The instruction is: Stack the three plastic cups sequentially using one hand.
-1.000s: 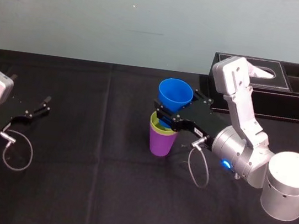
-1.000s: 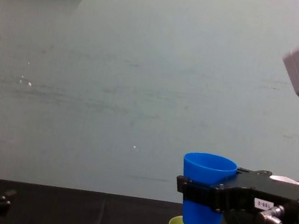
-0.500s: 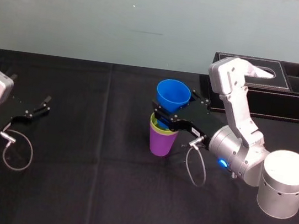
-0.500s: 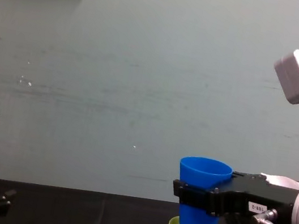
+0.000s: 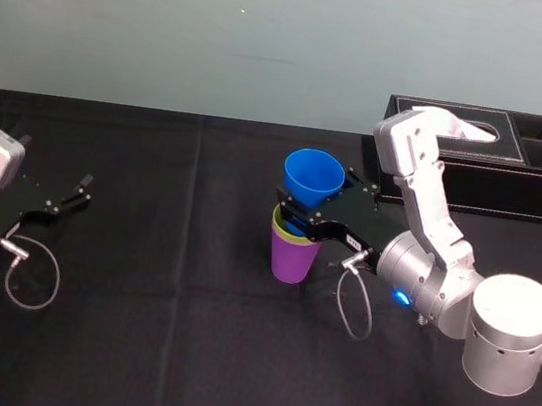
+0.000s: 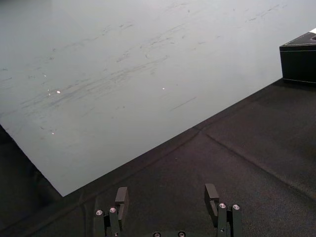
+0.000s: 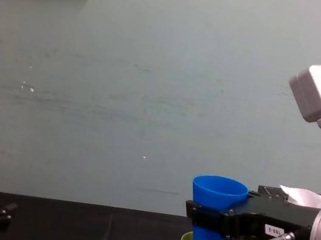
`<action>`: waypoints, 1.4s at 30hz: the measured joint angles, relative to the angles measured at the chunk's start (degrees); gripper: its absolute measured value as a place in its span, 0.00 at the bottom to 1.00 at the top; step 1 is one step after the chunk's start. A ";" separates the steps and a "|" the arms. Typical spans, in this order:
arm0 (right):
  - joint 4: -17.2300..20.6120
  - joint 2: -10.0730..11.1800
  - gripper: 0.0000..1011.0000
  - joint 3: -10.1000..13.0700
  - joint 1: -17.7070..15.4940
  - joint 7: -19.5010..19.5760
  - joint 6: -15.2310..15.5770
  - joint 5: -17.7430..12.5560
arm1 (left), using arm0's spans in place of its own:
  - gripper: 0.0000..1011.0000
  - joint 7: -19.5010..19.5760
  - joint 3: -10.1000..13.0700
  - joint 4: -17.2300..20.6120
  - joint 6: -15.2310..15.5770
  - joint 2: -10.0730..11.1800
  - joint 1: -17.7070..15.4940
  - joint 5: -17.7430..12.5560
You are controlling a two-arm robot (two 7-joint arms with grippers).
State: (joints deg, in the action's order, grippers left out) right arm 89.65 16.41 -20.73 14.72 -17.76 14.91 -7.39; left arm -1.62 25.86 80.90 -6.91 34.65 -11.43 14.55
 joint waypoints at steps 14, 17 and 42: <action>-3.23 -0.47 0.73 -0.37 0.67 -0.86 -2.33 0.21 | 1.00 0.00 0.00 0.00 0.00 0.00 0.00 -0.01; -3.83 -0.53 0.73 -0.44 0.76 -1.15 -2.76 0.18 | 1.00 0.00 0.00 0.00 0.00 0.00 0.00 -0.01; -3.68 -0.48 0.99 -0.39 0.73 -1.12 -2.65 0.09 | 1.00 0.00 0.00 0.00 0.00 0.00 0.00 0.00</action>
State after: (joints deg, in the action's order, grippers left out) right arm 85.97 15.92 -21.11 15.45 -18.88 12.25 -7.29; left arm -1.62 25.86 80.90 -6.91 34.65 -11.43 14.55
